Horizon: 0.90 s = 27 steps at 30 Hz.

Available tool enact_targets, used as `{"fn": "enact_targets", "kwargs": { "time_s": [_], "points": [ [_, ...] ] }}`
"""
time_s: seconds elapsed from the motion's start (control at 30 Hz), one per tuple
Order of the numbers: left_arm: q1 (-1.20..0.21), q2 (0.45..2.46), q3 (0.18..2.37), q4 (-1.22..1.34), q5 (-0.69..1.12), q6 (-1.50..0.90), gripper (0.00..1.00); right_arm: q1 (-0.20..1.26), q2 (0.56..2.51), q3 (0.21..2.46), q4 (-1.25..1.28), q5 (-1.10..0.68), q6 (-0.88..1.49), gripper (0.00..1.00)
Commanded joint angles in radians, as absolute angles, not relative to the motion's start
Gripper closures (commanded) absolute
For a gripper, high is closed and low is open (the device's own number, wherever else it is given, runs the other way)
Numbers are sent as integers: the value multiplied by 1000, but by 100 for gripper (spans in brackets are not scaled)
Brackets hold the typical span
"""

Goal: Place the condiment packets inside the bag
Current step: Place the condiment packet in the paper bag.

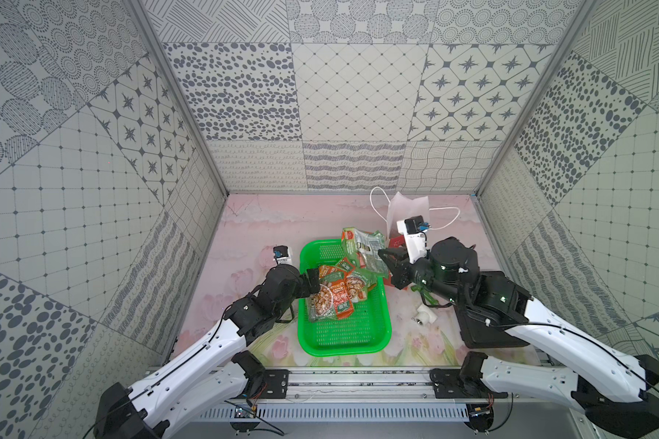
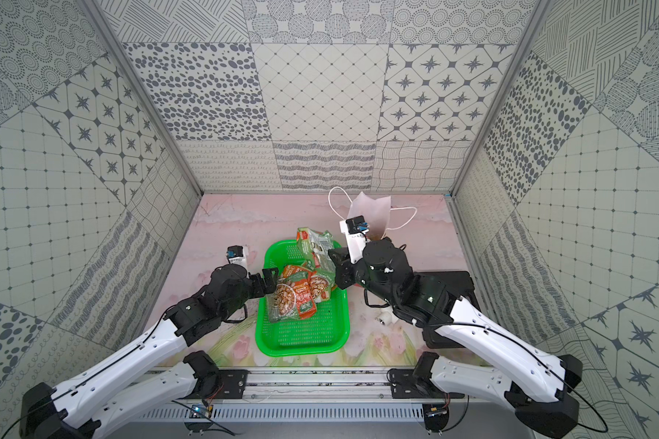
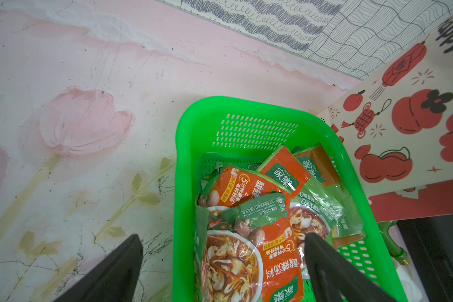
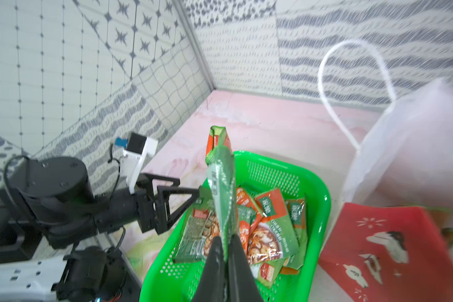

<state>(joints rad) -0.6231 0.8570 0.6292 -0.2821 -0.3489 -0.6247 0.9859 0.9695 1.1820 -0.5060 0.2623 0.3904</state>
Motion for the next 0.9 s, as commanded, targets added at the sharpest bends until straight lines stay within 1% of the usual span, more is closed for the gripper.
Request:
{"fn": "enact_targets", "kwargs": {
  "time_s": [0.0,0.17,0.3,0.47,0.57,0.77,0.87],
  "points": [
    [-617,883,641,-280,-306,-612,1,983,920,1240,-475,467,348,100],
    [-617,922,655,-285,-292,-607,5,981,882,1269,-469,653,319,100],
    [-618,954,666,-285,-278,-606,9,977,887,1278,-471,817,290,100],
    [-619,975,674,-287,-273,-603,14,940,954,1305,-507,907,265,100],
    [-618,988,682,-295,-273,-601,16,879,1006,1331,-564,875,288,100],
    [-623,1007,690,-298,-270,-598,20,673,1089,1355,-659,580,392,100],
    [-622,1006,690,-300,-272,-595,22,640,1116,1359,-677,489,405,100]
  ]
}}
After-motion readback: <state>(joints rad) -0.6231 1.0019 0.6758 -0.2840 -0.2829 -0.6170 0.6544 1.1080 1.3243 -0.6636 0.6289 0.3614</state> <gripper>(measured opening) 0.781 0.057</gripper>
